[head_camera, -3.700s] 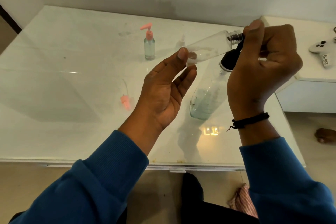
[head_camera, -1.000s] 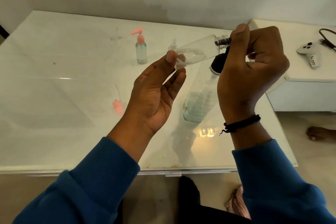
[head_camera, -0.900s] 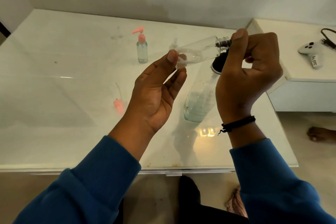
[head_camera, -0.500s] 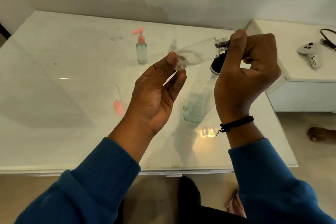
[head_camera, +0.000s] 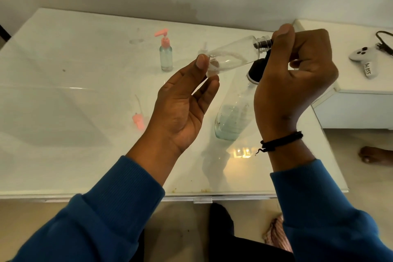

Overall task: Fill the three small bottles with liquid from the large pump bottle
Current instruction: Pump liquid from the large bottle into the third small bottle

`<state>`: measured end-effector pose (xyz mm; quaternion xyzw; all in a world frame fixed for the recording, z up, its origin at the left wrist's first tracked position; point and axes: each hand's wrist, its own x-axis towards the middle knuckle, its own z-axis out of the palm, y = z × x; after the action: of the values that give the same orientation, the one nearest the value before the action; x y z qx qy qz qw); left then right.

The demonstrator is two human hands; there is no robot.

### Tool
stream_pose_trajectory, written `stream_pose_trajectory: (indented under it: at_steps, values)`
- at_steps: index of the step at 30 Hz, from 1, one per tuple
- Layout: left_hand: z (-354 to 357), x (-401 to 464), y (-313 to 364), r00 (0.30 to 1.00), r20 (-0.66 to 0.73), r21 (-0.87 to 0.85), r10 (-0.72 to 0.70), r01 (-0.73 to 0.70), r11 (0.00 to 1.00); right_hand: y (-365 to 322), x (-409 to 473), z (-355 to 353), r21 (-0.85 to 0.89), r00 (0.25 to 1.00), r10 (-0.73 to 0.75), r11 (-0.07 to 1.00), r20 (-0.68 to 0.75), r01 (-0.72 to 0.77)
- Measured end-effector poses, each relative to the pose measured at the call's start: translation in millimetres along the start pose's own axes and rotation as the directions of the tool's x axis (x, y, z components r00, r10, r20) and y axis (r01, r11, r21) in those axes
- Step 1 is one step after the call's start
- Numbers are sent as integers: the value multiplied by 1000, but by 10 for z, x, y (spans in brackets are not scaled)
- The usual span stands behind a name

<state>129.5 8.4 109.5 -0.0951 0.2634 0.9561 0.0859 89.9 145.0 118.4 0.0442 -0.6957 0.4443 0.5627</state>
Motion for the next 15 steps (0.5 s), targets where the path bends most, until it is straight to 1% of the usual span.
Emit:
stream_pose_trajectory:
  at_steps: [7, 11, 15]
  values:
    - [-2, -8, -9, 1000, -9, 0, -1, 1, 1000, 33, -29, -27, 2, 1000, 10, 1000, 18, -10]
    - [-4, -2, -9, 1000, 3, -8, -6, 6, 1000, -6, 4, -9, 8, 1000, -3, 1000, 10, 3]
    - [-21, -3, -16, 1000, -10, -3, 0, 0, 1000, 46, -72, -20, 28, 1000, 14, 1000, 6, -14]
